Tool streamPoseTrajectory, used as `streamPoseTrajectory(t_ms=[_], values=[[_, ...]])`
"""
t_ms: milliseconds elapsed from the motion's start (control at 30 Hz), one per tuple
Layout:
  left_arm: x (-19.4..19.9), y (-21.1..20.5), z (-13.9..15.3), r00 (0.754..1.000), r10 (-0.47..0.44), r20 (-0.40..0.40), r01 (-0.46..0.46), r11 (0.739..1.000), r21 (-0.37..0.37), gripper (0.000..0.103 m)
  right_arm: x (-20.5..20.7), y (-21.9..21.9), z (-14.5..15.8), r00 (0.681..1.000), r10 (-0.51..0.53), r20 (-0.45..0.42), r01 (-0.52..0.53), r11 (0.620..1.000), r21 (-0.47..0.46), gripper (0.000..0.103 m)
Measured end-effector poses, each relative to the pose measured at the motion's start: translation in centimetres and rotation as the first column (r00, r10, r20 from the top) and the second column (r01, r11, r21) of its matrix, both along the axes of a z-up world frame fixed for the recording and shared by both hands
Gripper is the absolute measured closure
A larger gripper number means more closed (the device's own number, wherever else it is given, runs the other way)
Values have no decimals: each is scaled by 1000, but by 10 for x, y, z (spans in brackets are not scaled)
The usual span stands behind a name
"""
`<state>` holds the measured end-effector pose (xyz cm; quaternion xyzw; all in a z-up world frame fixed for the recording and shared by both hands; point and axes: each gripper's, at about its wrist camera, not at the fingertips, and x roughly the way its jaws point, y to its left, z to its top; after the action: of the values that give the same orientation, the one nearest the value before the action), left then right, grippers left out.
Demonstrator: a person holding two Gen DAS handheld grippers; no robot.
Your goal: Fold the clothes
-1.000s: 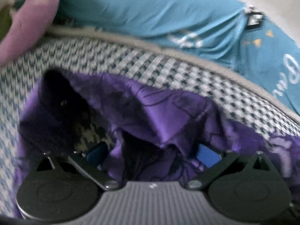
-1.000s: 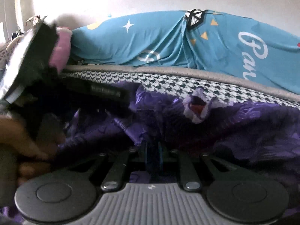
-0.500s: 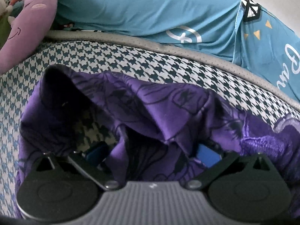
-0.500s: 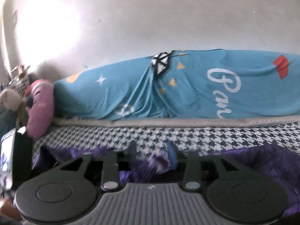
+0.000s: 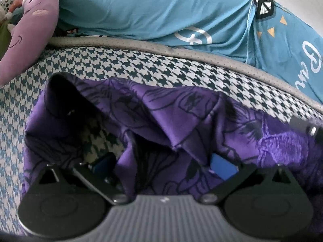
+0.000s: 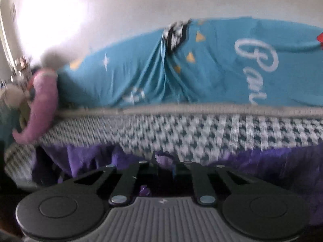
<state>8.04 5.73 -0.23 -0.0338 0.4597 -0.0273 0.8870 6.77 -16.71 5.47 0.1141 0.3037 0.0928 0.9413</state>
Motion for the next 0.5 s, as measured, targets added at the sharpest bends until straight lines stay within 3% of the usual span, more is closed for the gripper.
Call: streamPoseTrajectory(t_ms=[200,333,433,500], values=[[-12,-12,23,995,-60,85,62,998,-29,0,5,-3,33,989,-51,140,45,998,45,91],[-13,-18,26,991,-71,110,78,995,-60,0,6,-7,53,968,-71,241,39,990,133,91],[-9,-18,22,995,-29,91,30,999,-13,0,3,-11,60,957,-41,286,-17,981,195,91],[-7,-13,19,996,18,83,-20,1000,15,0,1,-10,59,959,-12,282,-40,983,181,91]])
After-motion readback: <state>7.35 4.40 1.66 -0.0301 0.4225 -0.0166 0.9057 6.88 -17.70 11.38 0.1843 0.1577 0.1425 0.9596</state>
